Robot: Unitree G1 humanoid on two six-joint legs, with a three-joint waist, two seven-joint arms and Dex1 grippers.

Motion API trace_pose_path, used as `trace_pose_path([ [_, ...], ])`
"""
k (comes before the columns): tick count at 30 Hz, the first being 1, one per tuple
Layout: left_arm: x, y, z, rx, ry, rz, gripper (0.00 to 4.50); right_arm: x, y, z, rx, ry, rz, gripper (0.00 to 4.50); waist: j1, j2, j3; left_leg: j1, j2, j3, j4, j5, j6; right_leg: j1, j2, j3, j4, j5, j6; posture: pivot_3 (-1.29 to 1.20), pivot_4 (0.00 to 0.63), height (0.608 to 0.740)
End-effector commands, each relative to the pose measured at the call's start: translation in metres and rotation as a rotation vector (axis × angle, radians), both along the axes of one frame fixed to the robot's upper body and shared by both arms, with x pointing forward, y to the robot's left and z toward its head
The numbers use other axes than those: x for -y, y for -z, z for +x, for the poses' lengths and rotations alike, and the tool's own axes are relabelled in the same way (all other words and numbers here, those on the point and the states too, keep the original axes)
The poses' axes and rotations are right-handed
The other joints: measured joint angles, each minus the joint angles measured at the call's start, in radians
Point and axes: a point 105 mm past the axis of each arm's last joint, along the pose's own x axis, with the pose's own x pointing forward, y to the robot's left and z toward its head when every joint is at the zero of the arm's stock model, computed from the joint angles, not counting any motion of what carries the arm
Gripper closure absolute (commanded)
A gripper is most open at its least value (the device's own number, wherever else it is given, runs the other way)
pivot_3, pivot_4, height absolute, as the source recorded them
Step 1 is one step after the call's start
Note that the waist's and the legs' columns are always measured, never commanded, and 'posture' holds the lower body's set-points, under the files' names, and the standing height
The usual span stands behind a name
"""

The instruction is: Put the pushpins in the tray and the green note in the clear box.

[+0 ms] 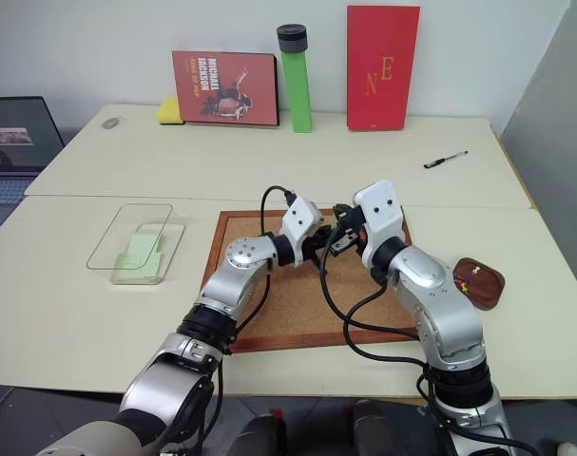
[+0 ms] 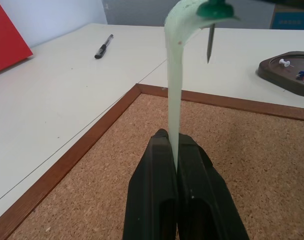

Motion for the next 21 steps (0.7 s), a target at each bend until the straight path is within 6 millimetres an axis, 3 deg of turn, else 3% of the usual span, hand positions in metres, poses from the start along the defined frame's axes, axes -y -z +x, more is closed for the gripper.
trace_pose_path([
  [1,0.003,-0.008,-0.002,0.037,0.015,-0.005,4.49,-0.002,-0.031,-0.010,0.091,-0.016,0.058,4.50,0.000,0.000,0.000,0.000,0.000,0.000,0.000,0.000,0.000,0.000,0.000,0.000,0.000,0.000,0.000,0.00,0.150,0.740],
  [11,0.001,-0.003,0.001,0.033,-0.006,0.011,4.49,0.011,-0.052,-0.013,0.112,0.029,0.116,4.50,0.001,0.000,0.000,0.000,0.000,0.000,0.000,0.000,0.000,0.000,0.000,0.000,0.001,0.000,0.000,0.00,0.150,0.740],
  [14,0.001,-0.002,-0.001,0.031,-0.003,0.013,4.49,0.032,-0.054,-0.015,0.122,0.091,0.100,4.50,0.001,0.000,0.000,0.000,0.000,0.000,0.000,0.000,0.000,0.000,0.000,0.000,0.001,0.000,0.000,0.00,0.150,0.740],
  [16,0.000,0.000,-0.005,0.041,0.006,0.024,4.49,0.055,-0.045,-0.017,0.098,0.157,0.044,4.50,0.002,0.000,0.000,0.000,0.000,0.000,0.000,0.000,0.000,0.000,0.000,0.000,0.000,0.000,0.000,0.00,0.150,0.740],
  [21,0.001,0.004,-0.013,0.062,0.018,0.040,4.49,0.121,0.002,-0.028,-0.012,0.348,-0.161,4.50,0.012,0.000,0.000,-0.001,-0.001,-0.001,0.000,0.000,0.000,0.000,0.000,0.000,0.000,0.000,0.000,0.00,0.150,0.740],
])
